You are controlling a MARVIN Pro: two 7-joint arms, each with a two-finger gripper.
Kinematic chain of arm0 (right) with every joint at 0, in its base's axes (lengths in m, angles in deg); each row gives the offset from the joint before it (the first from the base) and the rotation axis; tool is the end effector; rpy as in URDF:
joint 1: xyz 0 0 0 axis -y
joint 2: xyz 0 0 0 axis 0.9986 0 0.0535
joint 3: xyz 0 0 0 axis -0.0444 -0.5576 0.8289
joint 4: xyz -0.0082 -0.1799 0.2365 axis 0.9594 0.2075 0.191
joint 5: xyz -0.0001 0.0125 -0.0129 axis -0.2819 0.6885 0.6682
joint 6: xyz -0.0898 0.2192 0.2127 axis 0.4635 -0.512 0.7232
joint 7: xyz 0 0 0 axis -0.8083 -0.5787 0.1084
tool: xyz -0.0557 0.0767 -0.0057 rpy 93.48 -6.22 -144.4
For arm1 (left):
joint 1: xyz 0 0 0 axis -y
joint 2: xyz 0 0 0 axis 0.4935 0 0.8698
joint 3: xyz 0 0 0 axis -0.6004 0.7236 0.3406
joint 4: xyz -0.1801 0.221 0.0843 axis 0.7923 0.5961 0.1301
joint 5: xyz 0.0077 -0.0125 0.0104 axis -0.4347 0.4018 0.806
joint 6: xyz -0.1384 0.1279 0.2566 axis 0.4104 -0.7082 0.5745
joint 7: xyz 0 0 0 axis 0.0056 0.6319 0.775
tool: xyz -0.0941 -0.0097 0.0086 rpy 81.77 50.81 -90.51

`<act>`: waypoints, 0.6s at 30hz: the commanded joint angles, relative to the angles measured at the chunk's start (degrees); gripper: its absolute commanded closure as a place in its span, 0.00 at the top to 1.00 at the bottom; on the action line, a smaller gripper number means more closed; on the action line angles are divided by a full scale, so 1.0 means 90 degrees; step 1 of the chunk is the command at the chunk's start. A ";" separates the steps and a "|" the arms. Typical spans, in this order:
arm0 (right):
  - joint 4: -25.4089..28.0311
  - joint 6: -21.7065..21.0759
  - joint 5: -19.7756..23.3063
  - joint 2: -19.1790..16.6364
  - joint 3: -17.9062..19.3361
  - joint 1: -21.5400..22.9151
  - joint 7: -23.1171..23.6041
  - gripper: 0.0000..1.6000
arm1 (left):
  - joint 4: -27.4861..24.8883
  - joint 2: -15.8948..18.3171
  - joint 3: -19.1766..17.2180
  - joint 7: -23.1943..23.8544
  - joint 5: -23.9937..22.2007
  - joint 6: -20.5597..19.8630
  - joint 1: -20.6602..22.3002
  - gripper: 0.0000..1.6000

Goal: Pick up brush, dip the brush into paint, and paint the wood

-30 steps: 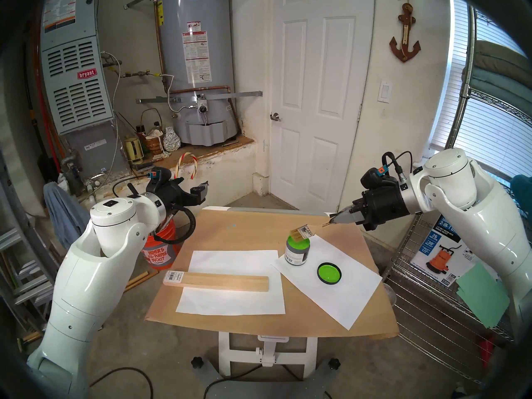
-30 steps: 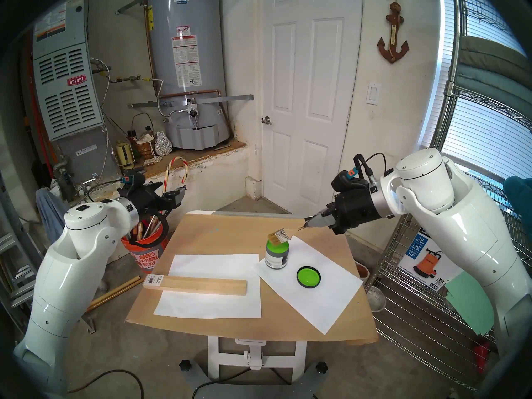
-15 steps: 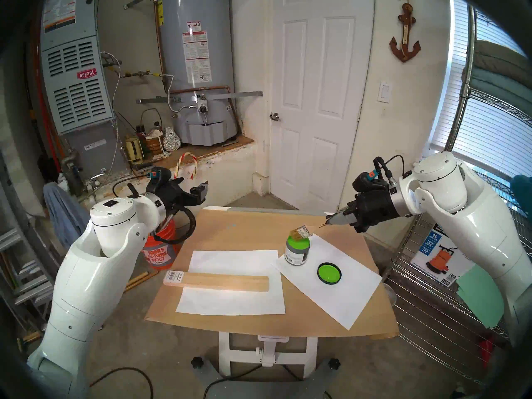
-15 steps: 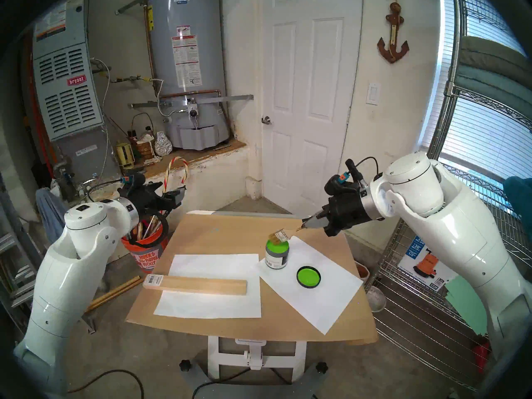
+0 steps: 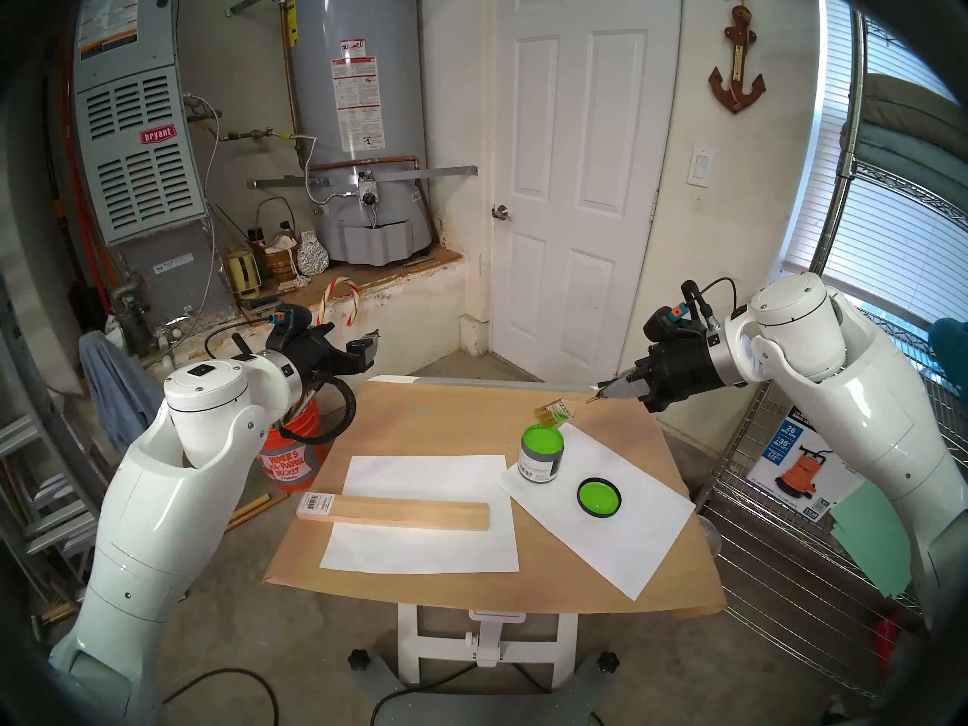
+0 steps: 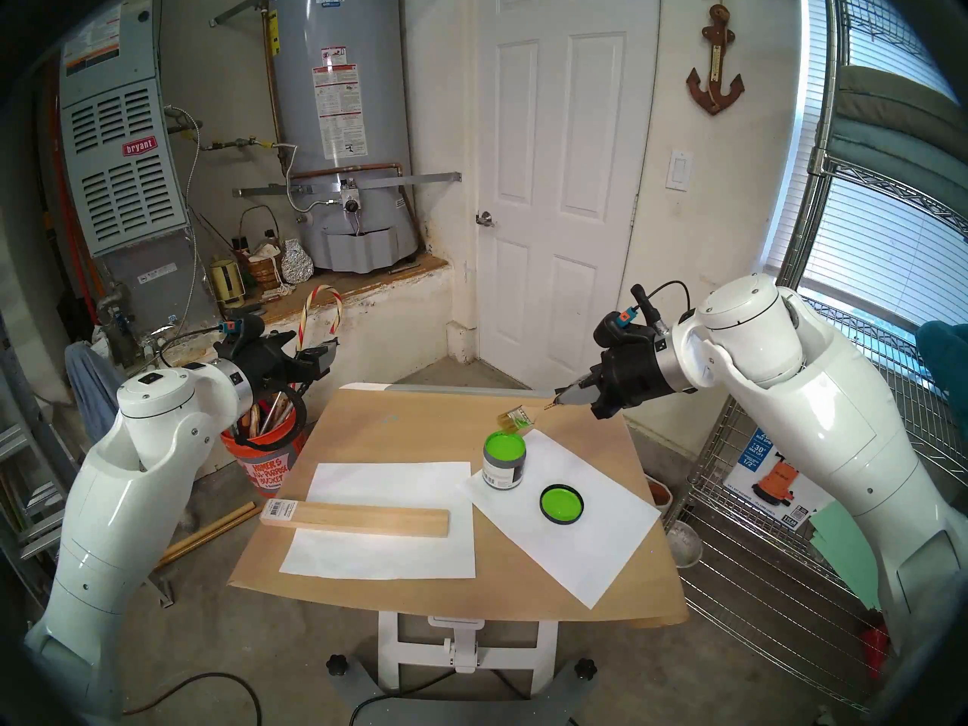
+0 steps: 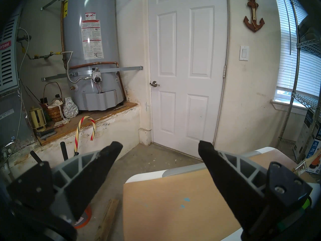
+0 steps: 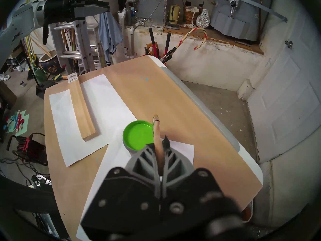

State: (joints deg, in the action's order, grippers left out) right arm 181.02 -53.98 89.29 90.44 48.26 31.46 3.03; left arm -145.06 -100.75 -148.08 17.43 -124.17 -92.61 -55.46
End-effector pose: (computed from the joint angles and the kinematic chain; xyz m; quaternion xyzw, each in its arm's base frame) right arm 0.4377 -0.0660 -0.1176 -0.8025 -0.4469 -0.3624 0.1579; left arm 0.4264 0.0782 -0.1617 0.7609 -0.0955 0.6368 0.0796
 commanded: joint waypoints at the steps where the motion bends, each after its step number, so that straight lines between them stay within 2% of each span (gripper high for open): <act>1: 0.0045 0.0070 -0.0072 0.0084 -0.0064 0.0176 0.0076 0.00 | -0.0108 0.0010 -0.0059 -0.0003 -0.0011 0.0019 0.0057 1.00; 13: 0.0135 0.0048 -0.0296 0.0081 -0.0178 0.0189 0.0192 0.00 | -0.0109 0.0010 -0.0060 -0.0003 -0.0011 0.0019 0.0057 1.00; 18: 0.0137 0.0096 -0.0175 0.0082 0.0037 0.0065 0.0171 0.00 | -0.0108 0.0010 -0.0059 -0.0003 -0.0010 0.0019 0.0057 1.00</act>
State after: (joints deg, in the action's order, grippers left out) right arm 181.62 -53.68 86.39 91.16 46.60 32.07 4.83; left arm -145.06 -100.75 -148.08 17.43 -124.17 -92.61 -55.46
